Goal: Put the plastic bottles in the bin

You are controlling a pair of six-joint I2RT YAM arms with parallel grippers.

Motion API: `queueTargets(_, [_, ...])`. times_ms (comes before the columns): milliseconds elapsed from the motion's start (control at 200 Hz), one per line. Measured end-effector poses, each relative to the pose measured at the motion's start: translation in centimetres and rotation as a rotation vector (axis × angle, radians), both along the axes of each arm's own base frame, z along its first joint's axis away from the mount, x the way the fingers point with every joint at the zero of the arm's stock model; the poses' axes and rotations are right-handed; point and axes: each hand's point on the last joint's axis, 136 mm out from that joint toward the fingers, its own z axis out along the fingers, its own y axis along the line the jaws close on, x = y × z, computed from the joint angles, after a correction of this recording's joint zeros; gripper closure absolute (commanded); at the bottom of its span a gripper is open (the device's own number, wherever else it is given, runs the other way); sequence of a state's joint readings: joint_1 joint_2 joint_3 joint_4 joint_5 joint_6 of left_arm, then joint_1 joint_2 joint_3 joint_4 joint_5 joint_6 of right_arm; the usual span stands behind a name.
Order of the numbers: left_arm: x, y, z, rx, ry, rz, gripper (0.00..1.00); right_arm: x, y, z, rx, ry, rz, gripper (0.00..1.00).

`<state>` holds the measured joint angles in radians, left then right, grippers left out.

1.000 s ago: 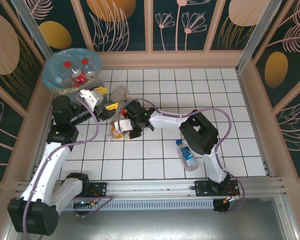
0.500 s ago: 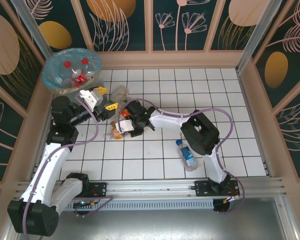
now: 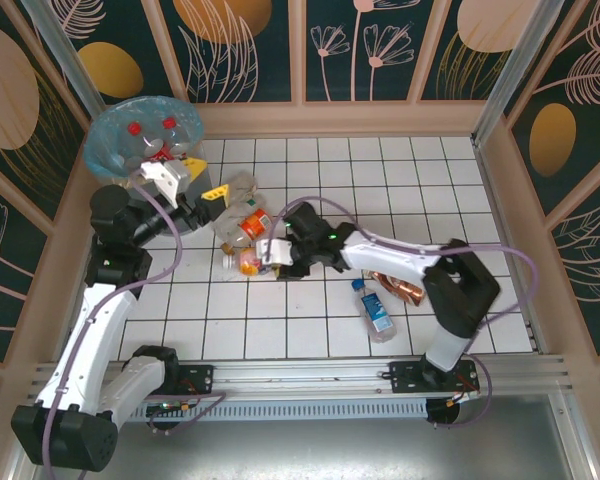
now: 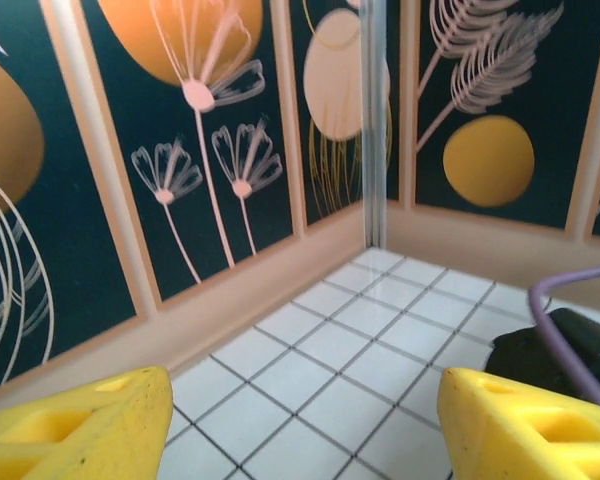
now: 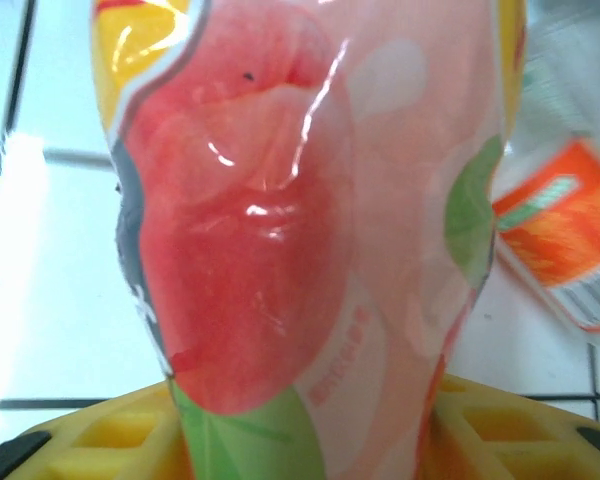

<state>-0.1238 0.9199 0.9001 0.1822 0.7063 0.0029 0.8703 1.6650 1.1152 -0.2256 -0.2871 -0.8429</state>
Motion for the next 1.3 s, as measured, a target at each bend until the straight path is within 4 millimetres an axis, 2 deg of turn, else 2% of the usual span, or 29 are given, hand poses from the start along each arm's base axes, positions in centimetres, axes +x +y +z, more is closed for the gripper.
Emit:
queueTargets(160, [0.7,0.4,4.6,-0.118,0.031,0.023,0.3,1.8,-2.7,7.0,0.33,0.061,-0.135,0.52])
queueTargets(245, [1.0,0.1,6.1,-0.17,0.065,-0.004,0.3,1.7,-3.0,10.2,0.481,0.084,-0.134,0.52])
queueTargets(375, [1.0,-1.2,6.2,-0.215,0.16,-0.113,0.3,0.4,-2.7,14.3,0.663,0.138,-0.07,0.51])
queueTargets(525, [-0.1,-2.5,4.8,-0.22,0.245,-0.237,0.28,-0.9,-2.3,17.2,0.782,0.19,0.016,0.5])
queueTargets(721, [-2.6,-3.5,4.0,-0.193,0.255,-0.368,0.26,-2.5,-2.2,19.7,0.868,0.239,0.107,0.5])
queueTargets(1021, [-5.1,-4.7,4.0,-0.157,0.249,-0.487,0.24,-3.3,-0.4,20.7,0.874,0.301,0.185,0.51])
queueTargets(1171, [-6.0,-4.9,4.2,-0.136,0.223,-0.515,0.3,-3.6,0.6,21.0,0.868,0.315,0.212,0.5])
queueTargets(1301, [-6.3,-4.9,4.3,-0.126,0.206,-0.523,0.4,-4.1,1.3,20.9,0.857,0.335,0.241,0.51])
